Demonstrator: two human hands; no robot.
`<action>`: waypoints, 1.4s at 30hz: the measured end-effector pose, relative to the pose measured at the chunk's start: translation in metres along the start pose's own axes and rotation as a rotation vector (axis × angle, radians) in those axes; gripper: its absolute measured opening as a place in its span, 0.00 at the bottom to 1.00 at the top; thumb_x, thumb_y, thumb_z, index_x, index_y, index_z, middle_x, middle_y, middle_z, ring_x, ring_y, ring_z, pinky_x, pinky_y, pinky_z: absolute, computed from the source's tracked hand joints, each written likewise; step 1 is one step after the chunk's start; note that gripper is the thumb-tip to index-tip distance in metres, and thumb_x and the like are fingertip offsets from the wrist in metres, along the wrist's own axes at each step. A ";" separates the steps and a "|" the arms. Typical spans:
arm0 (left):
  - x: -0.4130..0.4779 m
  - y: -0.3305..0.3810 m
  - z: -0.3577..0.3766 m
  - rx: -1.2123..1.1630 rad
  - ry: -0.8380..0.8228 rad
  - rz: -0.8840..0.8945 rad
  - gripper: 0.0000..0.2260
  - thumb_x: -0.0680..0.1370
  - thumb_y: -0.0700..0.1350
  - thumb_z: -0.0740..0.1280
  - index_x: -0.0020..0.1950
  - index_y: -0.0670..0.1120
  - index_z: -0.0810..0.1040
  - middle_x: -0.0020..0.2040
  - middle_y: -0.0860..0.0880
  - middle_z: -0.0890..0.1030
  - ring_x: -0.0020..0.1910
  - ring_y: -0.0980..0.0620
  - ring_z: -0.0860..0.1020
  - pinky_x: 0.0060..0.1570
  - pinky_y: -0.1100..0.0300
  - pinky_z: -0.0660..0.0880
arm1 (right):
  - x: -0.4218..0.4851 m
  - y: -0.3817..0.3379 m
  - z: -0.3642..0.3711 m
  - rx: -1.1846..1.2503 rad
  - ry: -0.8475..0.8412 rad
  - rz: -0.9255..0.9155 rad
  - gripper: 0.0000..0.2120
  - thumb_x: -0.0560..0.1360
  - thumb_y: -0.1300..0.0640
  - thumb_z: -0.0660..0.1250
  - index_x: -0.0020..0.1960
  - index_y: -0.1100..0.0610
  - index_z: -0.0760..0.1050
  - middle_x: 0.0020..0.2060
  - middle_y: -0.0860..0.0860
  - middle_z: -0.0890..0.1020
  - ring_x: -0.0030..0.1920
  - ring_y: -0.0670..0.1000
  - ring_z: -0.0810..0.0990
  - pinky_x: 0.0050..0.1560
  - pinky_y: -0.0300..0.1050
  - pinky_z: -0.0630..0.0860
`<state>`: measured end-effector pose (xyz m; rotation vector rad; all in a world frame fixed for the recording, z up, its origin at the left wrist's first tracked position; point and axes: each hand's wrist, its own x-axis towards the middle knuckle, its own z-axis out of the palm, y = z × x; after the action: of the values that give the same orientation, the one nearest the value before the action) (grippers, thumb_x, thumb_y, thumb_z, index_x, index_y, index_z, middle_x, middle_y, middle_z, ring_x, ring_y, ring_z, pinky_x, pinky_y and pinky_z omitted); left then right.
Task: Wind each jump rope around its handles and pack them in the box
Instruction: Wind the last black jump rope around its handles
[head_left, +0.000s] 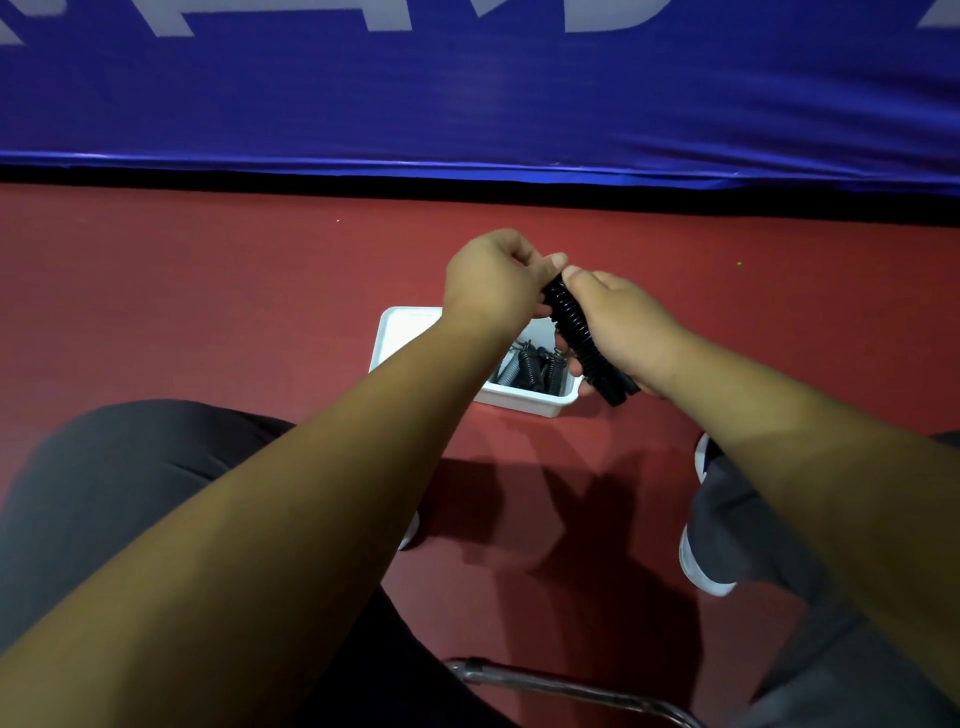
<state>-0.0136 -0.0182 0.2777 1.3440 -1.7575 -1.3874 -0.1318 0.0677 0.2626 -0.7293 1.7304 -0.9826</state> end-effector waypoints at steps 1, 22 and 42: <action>0.000 -0.001 0.000 0.004 0.001 -0.004 0.14 0.79 0.47 0.76 0.48 0.35 0.80 0.38 0.43 0.85 0.31 0.52 0.85 0.37 0.59 0.83 | 0.000 0.000 0.001 -0.006 0.005 0.005 0.21 0.85 0.38 0.57 0.61 0.55 0.74 0.42 0.58 0.83 0.30 0.57 0.81 0.34 0.57 0.82; 0.026 0.010 -0.030 0.532 -0.193 0.162 0.09 0.84 0.39 0.65 0.56 0.45 0.86 0.44 0.45 0.85 0.43 0.44 0.85 0.42 0.55 0.80 | -0.001 -0.009 -0.013 -0.131 -0.063 -0.078 0.11 0.85 0.47 0.66 0.65 0.48 0.73 0.47 0.54 0.83 0.36 0.50 0.81 0.34 0.48 0.83; 0.020 -0.017 -0.029 0.456 -0.200 -0.044 0.12 0.83 0.46 0.66 0.43 0.42 0.76 0.42 0.43 0.81 0.41 0.42 0.80 0.47 0.51 0.79 | 0.026 0.004 0.009 -0.572 0.024 0.002 0.13 0.82 0.54 0.63 0.62 0.57 0.67 0.44 0.53 0.77 0.39 0.51 0.75 0.34 0.47 0.64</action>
<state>0.0100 -0.0482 0.2685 1.5188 -2.2917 -1.2217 -0.1326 0.0461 0.2461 -1.0749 2.0548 -0.4865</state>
